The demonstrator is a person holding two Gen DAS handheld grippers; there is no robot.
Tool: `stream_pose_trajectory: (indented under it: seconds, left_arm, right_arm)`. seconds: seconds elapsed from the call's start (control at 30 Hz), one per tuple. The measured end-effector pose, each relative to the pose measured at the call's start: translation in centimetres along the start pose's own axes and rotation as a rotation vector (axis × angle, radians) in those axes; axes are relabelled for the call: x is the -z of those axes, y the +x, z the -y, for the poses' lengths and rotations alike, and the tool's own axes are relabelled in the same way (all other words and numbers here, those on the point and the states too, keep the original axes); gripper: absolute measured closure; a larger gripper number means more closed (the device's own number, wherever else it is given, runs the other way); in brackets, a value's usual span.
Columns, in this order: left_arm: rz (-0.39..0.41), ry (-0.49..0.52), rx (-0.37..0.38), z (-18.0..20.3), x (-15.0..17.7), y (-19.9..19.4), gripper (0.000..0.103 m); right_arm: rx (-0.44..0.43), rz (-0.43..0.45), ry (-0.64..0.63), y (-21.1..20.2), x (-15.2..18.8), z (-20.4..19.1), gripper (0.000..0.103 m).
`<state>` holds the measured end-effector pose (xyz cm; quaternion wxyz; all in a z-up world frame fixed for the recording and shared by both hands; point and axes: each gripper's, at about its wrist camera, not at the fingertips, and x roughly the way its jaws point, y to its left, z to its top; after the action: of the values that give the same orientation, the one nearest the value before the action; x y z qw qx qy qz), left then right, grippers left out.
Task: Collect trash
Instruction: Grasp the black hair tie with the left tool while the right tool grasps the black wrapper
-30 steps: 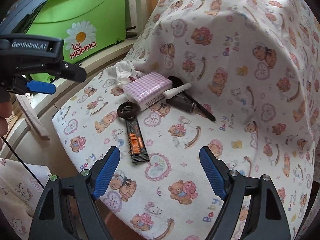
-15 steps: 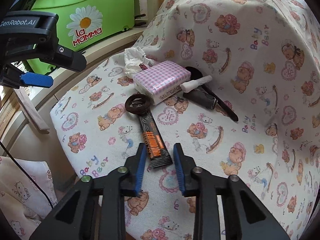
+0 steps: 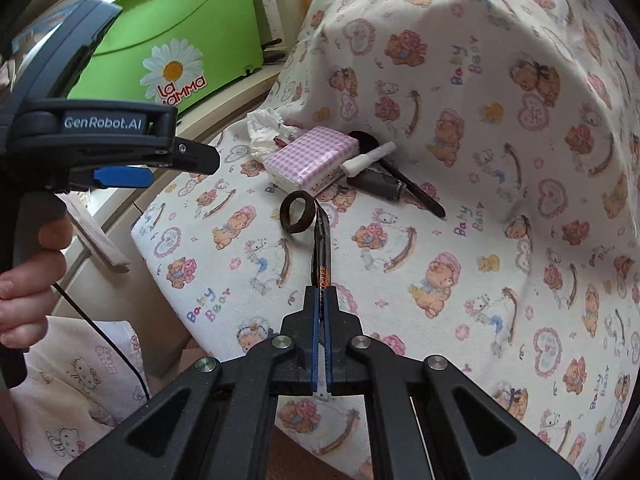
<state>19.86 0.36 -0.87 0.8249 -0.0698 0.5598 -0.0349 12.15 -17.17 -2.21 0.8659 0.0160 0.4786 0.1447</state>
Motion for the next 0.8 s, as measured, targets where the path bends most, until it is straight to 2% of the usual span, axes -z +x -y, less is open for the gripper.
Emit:
stream_pose_trajectory:
  seconds: [0.13,0.33,0.5,0.7,0.8]
  left_arm:
    - [-0.015,0.035,-0.009,1.7,0.2,0.9,0.018]
    - [-0.021,0.104,-0.003,5.0,0.4,2.4,0.019]
    - [-0.024,0.179,-0.014,7.6,0.6,3.6,0.019]
    - [-0.060,0.198,-0.035,8.7,0.8,5.2,0.020]
    - [-0.064,0.229,-0.065,9.7,1.0,5.9,0.025]
  right_arm:
    - [0.007,-0.032,0.044,-0.2,0.5,1.9,0.100]
    - [0.095,0.000,0.040,-1.5,0.9,3.8,0.100]
    - [0.099,0.012,0.069,-2.1,0.8,5.4,0.100]
    - [0.126,0.051,0.069,-3.2,0.1,6.0,0.100]
    - [0.139,0.067,0.060,-3.6,0.0,6.0,0.100]
